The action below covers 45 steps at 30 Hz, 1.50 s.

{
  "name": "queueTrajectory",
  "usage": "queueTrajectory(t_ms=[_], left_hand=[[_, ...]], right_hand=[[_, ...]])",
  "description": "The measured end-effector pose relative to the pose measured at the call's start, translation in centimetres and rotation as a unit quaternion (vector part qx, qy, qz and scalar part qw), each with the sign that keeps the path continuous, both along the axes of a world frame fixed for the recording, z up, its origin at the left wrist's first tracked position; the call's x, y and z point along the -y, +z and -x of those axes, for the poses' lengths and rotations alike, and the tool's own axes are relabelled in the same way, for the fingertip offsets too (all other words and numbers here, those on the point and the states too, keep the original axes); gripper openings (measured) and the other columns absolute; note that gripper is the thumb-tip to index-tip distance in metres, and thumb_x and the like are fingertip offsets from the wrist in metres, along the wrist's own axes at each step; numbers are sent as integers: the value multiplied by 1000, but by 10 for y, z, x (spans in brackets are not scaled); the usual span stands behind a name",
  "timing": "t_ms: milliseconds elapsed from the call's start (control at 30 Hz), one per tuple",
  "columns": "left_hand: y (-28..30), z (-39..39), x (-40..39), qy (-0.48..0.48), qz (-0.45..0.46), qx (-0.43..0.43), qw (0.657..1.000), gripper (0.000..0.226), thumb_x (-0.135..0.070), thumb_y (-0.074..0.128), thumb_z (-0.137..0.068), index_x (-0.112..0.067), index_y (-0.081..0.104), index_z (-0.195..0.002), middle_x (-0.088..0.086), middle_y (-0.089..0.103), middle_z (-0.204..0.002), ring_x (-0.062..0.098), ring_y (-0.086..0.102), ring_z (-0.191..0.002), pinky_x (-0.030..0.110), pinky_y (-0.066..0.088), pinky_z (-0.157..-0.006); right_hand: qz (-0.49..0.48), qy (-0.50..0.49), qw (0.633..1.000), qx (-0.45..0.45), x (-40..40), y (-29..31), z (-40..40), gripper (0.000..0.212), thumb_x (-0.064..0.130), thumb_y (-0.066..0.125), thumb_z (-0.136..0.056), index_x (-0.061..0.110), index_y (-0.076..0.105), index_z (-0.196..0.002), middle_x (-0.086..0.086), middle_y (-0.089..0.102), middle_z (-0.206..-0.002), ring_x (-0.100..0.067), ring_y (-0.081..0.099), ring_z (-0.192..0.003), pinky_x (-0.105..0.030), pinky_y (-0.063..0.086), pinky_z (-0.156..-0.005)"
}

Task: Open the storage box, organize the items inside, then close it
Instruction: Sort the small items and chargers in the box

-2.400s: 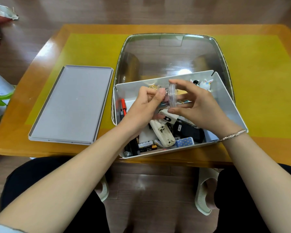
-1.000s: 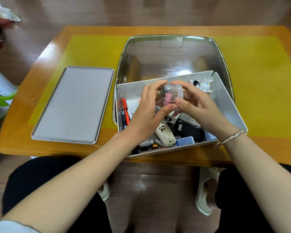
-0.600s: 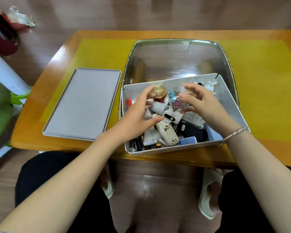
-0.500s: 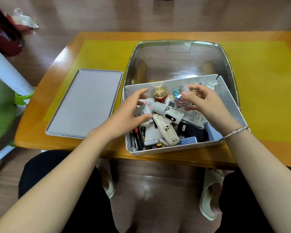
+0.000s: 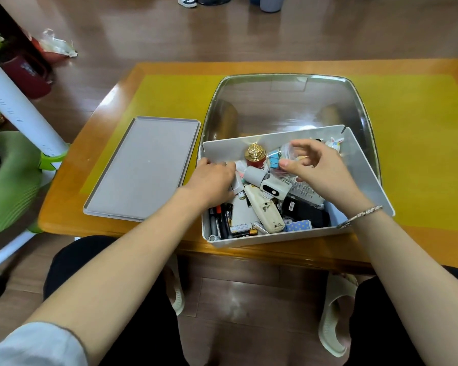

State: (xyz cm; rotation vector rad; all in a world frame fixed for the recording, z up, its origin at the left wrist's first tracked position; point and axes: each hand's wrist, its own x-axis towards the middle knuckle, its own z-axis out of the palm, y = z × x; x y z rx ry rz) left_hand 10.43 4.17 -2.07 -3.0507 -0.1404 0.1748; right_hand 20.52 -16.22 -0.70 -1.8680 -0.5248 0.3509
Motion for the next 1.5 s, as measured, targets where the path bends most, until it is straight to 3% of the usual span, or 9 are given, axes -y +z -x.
queueTrajectory(t_ms=[200,333,433,600,933,1100,1200,1300,1500], left_hand=[[12,19,-6,-22,129,53,990,52,-45,68,-76,-16,51,-116,6,58,-104,24,55,-96,32,43,-78],[21,31,7,-77,250,-67,963,74,-58,70,-71,-30,45,-135,-7,56,-124,10,52,-110,29,46,-91],[19,23,6,-36,305,-74,949,59,-57,61,-82,-29,47,-132,-7,56,-127,7,53,-106,22,42,-88],[12,-12,-8,-7,122,-8,992,41,-11,51,-90,-15,47,-131,9,50,-130,28,48,-116,39,44,-91],[-6,-34,-10,-31,-6,-76,997,44,-16,51,-92,-23,44,-135,10,44,-130,32,43,-120,44,46,-90],[1,-33,-13,-26,36,-98,994,22,-21,54,-91,-16,43,-110,10,56,-116,29,55,-98,39,47,-77],[7,-29,-12,-10,50,-156,986,41,-38,66,-82,-19,34,-99,7,62,-103,28,55,-84,36,43,-70],[7,-26,-9,-48,-22,-179,983,54,-53,69,-77,-18,44,-109,4,63,-106,28,57,-98,36,37,-79],[10,-18,-7,-50,-38,-136,989,19,-35,47,-97,-17,45,-104,10,63,-112,28,56,-98,36,36,-82]], right_hand=[[-36,-23,999,15,9,10,-4,42,39,77,-71,33,58,-108,8,64,-105,-14,64,-88,-35,56,-78],[-54,-36,998,6,11,16,-6,42,30,77,-75,27,58,-112,-1,64,-112,-21,65,-94,-41,55,-83],[-50,-31,998,12,13,17,-6,44,32,76,-75,25,58,-115,-1,65,-112,-21,66,-95,-40,56,-83],[-37,-23,999,12,14,16,-6,46,39,76,-73,29,57,-114,2,64,-114,-23,65,-97,-46,55,-84],[-20,-17,999,29,9,12,-5,46,44,77,-69,33,58,-110,6,64,-109,-10,64,-87,-38,57,-78],[-15,-14,999,28,10,13,-3,46,42,77,-70,32,58,-111,5,63,-110,-7,63,-85,-39,57,-80],[-16,-15,999,30,9,16,-1,44,38,76,-72,31,58,-111,6,62,-110,-6,63,-87,-39,57,-81],[-13,-14,999,34,9,19,1,43,35,76,-74,30,57,-112,8,61,-109,-6,62,-88,-39,56,-82],[-18,-23,999,28,9,21,2,44,32,76,-74,25,59,-114,5,62,-109,-4,62,-84,-38,57,-81]])
